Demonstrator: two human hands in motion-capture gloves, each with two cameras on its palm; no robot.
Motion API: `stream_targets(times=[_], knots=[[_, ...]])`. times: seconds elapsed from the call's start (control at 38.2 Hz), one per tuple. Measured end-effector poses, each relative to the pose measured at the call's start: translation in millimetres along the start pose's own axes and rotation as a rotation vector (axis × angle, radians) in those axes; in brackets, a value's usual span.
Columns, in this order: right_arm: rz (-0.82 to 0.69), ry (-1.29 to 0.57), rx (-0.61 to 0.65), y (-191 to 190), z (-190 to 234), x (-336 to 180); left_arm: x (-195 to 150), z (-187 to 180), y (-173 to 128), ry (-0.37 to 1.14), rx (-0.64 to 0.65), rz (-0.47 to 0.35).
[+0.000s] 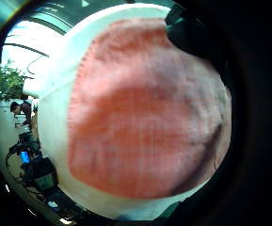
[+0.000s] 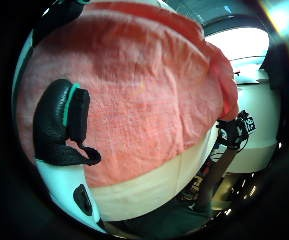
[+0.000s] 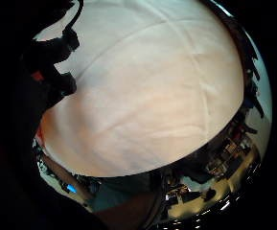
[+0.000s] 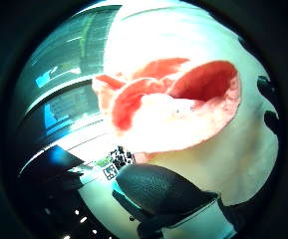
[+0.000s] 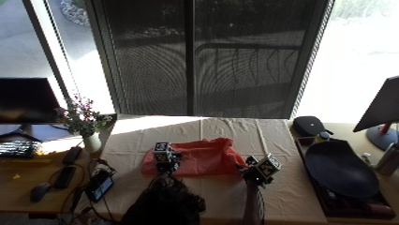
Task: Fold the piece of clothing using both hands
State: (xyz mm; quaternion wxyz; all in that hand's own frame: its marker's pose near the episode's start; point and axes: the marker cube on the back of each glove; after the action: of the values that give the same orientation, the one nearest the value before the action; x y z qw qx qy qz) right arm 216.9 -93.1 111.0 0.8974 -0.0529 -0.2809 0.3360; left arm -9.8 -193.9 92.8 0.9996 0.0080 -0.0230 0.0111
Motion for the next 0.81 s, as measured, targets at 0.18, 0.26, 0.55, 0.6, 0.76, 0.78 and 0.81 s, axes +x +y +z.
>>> stream_targets(times=[0.18, 0.26, 0.55, 0.6, 0.76, 0.78, 0.81], knots=[[0.016, 0.061, -0.061, 1.7, 17.3, -6.3, 5.5, 18.9, 15.0, 0.098, -0.160, 0.031], [0.107, 0.080, 0.001, -5.2, 22.1, -5.4, 0.6, 20.9, 17.8, 0.042, -0.198, 0.006], [0.116, -0.384, 0.076, 1.7, 19.1, -32.2, -36.4, 23.5, 30.2, -0.256, -0.334, -0.160], [0.063, -0.521, 0.017, 7.4, 16.8, -39.6, -36.0, 21.9, 23.9, -0.254, -0.266, -0.149], [0.096, -0.758, -0.041, -14.9, 26.6, -42.8, 7.9, 22.7, 20.9, 0.109, -0.244, 0.034], [0.110, -0.768, -0.003, -23.1, 28.1, -43.1, 10.7, 22.7, 22.7, 0.135, -0.263, 0.040], [0.127, -0.769, 0.035, -28.0, 28.2, -44.3, 12.3, 22.7, 23.9, 0.152, -0.277, 0.041]])
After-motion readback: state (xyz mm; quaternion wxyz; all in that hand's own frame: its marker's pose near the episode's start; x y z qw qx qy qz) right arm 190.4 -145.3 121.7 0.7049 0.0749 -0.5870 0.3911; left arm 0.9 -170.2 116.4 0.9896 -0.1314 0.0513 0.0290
